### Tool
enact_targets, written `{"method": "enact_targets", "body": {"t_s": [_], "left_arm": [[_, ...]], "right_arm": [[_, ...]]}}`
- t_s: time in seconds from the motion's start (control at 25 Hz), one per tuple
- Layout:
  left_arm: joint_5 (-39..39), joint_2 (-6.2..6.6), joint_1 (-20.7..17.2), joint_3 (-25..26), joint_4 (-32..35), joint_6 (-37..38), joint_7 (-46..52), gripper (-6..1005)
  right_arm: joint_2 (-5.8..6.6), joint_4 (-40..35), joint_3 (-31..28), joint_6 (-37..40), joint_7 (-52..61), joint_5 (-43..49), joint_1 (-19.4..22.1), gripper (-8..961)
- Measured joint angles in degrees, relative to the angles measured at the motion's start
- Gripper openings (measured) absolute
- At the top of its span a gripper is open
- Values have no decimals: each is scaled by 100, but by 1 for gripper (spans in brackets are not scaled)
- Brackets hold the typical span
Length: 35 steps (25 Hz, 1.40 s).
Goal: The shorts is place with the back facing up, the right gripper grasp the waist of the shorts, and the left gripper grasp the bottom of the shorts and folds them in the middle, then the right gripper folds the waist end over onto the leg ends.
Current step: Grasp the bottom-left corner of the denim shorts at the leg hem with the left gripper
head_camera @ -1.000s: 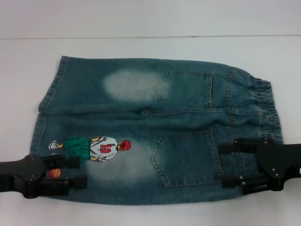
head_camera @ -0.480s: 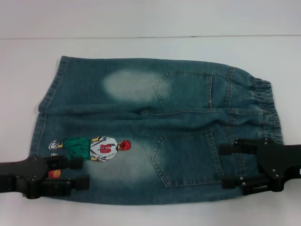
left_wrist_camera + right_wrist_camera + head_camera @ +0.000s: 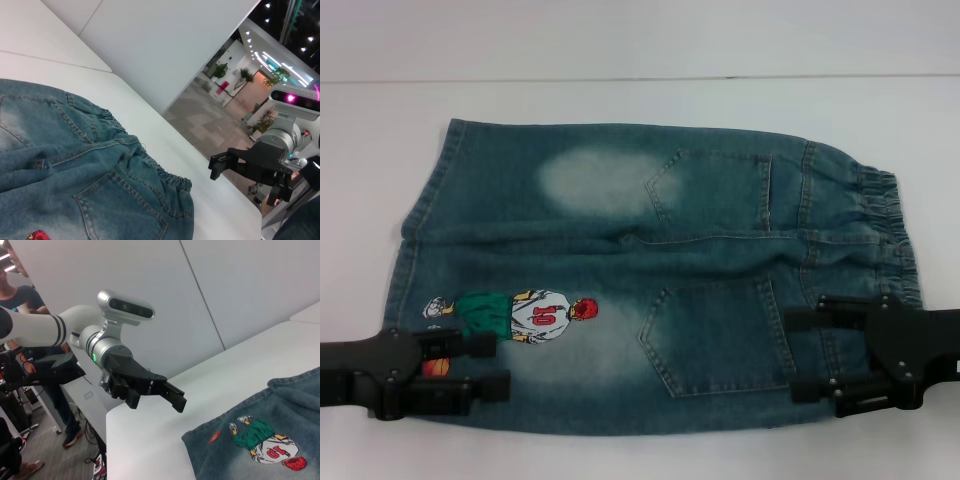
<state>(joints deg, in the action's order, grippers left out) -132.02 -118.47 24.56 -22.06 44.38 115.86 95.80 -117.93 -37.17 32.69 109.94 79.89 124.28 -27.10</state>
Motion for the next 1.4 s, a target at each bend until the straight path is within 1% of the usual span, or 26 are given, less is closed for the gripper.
{"method": "enact_targets", "body": {"t_s": [0.28, 0.56, 1.12, 1.2, 1.28, 1.4], "left_arm": [[0, 0, 8, -1, 0, 0, 0, 886], [1, -8, 14, -119, 0, -2, 6, 886], [1, -17, 14, -121, 19, -3, 139, 885], [1, 7, 13, -115, 60, 19, 300, 885], [0, 63, 13, -111, 157, 86, 567, 885], [1, 192, 10, -104, 494, 141, 1258, 885]], "right_arm": [[-2, 0, 1, 1, 5, 0, 11, 944], [-2, 0, 1, 1, 16, 0, 12, 944], [-2, 0, 1, 1, 18, 0, 21, 942], [0, -1, -4, 2, 44, 0, 21, 941], [8, -13, -13, 13, 104, 0, 21, 940], [25, -16, -37, 32, 138, -5, 29, 938]]}}
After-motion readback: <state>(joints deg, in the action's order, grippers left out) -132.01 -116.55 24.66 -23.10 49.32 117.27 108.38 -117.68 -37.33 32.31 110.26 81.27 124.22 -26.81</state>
